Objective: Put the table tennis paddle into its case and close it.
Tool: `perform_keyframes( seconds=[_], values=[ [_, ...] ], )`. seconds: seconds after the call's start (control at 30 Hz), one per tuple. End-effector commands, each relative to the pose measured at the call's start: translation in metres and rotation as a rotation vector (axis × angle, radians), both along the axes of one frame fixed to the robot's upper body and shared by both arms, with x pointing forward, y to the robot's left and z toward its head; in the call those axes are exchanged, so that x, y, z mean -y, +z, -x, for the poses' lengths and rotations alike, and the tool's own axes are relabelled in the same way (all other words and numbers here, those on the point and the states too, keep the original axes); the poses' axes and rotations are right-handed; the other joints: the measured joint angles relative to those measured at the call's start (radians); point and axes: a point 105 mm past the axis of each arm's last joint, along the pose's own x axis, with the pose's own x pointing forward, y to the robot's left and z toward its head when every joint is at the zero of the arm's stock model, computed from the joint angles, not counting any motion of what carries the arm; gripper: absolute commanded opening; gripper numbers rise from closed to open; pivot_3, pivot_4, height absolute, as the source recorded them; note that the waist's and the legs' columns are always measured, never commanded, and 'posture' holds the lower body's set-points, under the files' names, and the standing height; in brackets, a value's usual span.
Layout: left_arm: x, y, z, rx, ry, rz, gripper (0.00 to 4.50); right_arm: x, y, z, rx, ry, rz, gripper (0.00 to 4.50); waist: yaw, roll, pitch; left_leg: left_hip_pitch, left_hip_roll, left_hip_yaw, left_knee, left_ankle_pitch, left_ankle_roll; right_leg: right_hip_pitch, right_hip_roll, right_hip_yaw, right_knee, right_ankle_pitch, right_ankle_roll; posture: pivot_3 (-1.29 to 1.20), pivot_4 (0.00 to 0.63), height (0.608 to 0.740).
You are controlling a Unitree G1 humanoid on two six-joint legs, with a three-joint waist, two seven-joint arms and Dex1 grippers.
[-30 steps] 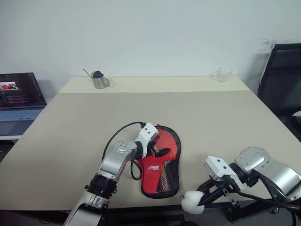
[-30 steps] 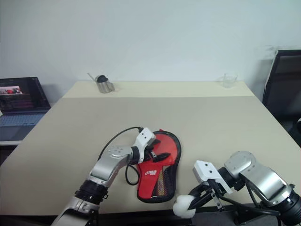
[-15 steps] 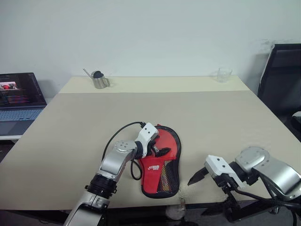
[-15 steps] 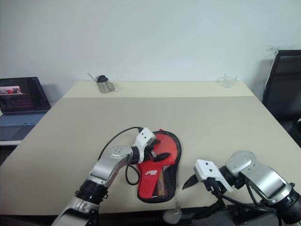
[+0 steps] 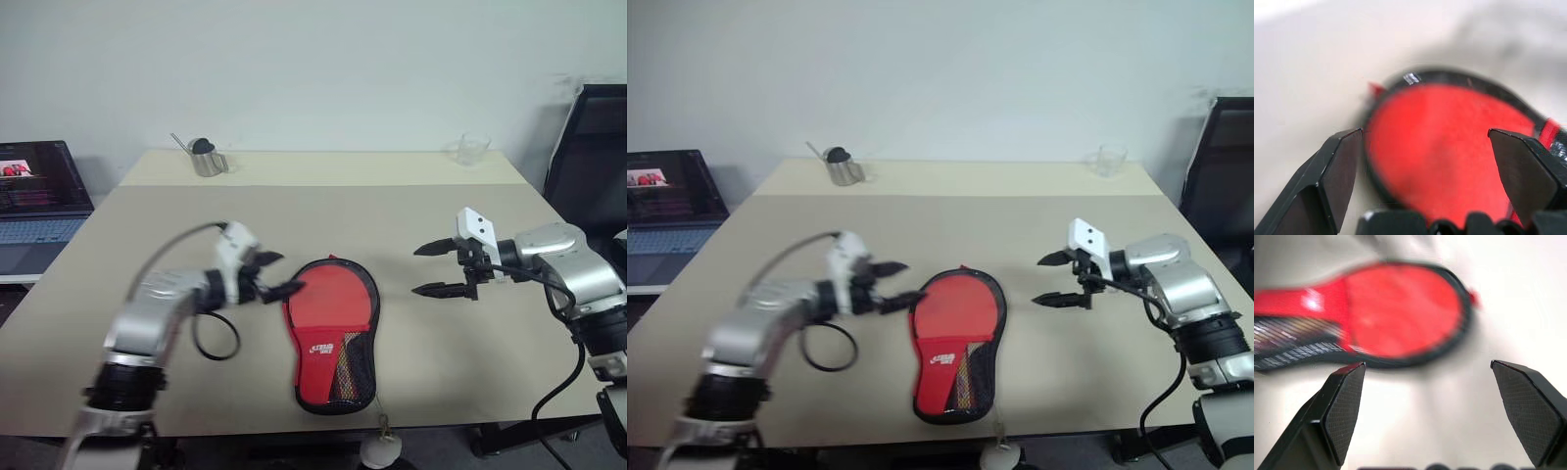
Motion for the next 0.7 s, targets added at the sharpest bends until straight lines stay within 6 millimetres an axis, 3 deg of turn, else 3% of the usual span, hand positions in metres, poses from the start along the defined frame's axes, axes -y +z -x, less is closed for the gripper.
perform_keyframes(
  seconds=[0.03, 0.17, 0.3, 0.43, 0.7],
  values=[
    [-0.033, 0.027, 0.026, 0.032, -0.024, -0.018, 4.50, 0.009, 0.016, -0.008, 0.073, 0.031, 0.026, 4.47, -0.006, 0.001, 0.001, 0.000, 0.000, 0.000, 0.000, 0.000, 0.000, 0.000, 0.000, 0.000, 0.000, 0.000, 0.000, 0.00, 0.150, 0.740],
    [-0.063, 0.026, 0.075, -0.063, -0.070, -0.121, 4.50, 0.025, 0.020, -0.013, 0.078, 0.013, 0.054, 4.47, -0.007, 0.003, 0.003, 0.001, 0.000, 0.001, -0.001, -0.001, 0.000, 0.000, 0.000, 0.002, 0.000, -0.001, 0.001, 0.00, 0.150, 0.740],
    [-0.087, 0.046, 0.102, -0.086, -0.024, -0.136, 4.50, 0.036, 0.031, -0.010, 0.069, 0.031, 0.081, 4.47, 0.003, 0.003, 0.009, 0.000, 0.009, 0.002, 0.000, -0.001, -0.001, -0.001, -0.001, -0.001, 0.000, -0.002, -0.001, 0.00, 0.150, 0.740],
    [-0.103, 0.050, 0.110, -0.096, 0.025, -0.183, 4.50, 0.034, 0.034, -0.006, 0.072, 0.072, 0.109, 4.47, 0.007, 0.006, 0.011, 0.003, 0.009, 0.002, 0.002, -0.001, -0.001, -0.001, 0.000, -0.002, 0.004, -0.006, -0.008, 0.00, 0.150, 0.740],
    [-0.101, 0.040, 0.123, -0.097, 0.075, -0.146, 4.50, 0.015, 0.036, -0.009, 0.090, 0.138, 0.102, 4.47, -0.005, 0.007, 0.011, 0.003, 0.011, 0.004, 0.003, -0.001, -0.001, -0.006, 0.001, 0.001, 0.014, -0.005, -0.007, 0.00, 0.150, 0.740]
  ],
)
